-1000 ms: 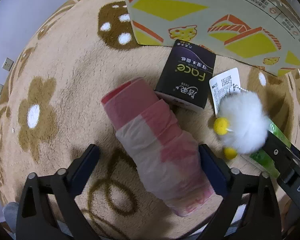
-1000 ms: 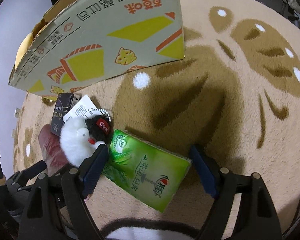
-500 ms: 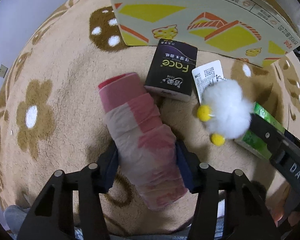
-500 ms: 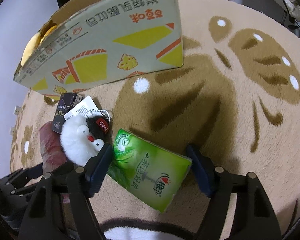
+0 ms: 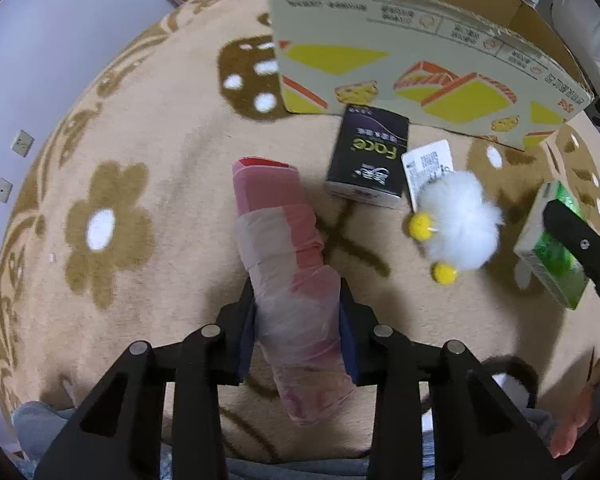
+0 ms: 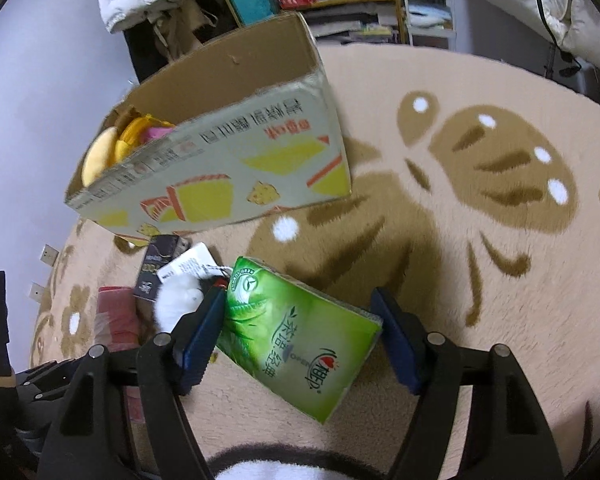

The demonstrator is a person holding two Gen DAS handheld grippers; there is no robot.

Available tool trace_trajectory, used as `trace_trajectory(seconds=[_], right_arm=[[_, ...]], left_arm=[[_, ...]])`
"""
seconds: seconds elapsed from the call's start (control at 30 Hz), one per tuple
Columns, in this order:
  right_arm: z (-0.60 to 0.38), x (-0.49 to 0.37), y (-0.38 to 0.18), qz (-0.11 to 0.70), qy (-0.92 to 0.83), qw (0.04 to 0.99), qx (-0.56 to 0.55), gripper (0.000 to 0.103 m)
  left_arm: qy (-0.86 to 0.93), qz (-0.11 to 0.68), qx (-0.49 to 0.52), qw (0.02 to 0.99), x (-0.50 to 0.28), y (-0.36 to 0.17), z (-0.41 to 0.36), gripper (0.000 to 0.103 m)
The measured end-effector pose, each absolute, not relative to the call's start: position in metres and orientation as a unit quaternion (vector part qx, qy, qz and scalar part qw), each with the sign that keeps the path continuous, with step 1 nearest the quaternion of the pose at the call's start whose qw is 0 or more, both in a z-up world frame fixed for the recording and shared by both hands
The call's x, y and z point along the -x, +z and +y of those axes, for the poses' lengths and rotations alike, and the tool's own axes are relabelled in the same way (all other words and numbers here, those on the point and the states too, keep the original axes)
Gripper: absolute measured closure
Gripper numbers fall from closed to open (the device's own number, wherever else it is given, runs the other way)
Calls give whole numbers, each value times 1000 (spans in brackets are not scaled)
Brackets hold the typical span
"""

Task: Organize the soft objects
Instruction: 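Close the left tool on the pink bag while the right tool grasps the green packet, then carry the pink bag and green packet over the box and open both tools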

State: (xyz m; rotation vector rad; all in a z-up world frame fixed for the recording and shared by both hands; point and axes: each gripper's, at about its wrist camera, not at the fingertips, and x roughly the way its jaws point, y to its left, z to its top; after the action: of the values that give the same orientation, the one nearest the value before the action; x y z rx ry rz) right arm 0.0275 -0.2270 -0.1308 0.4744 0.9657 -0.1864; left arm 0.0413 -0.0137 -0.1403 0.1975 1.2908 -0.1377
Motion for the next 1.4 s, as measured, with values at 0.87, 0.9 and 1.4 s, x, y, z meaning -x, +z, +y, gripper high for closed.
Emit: trace_trajectory(seconds=[0.87,0.9,1.4], right_arm=[[-225,-1,-76,359,-73,905,-216,25],[-224,0,-73,353,-72,908,-214,25],[-221,-1,-43,298,-51,933,-194,25]], left_arm=[[-82,491,-48,866,-41,-64,-12,82],[-88,485,-42,869,-40,-59,-12,82],[-129,391,-43,910,-43,-6,-21,82]])
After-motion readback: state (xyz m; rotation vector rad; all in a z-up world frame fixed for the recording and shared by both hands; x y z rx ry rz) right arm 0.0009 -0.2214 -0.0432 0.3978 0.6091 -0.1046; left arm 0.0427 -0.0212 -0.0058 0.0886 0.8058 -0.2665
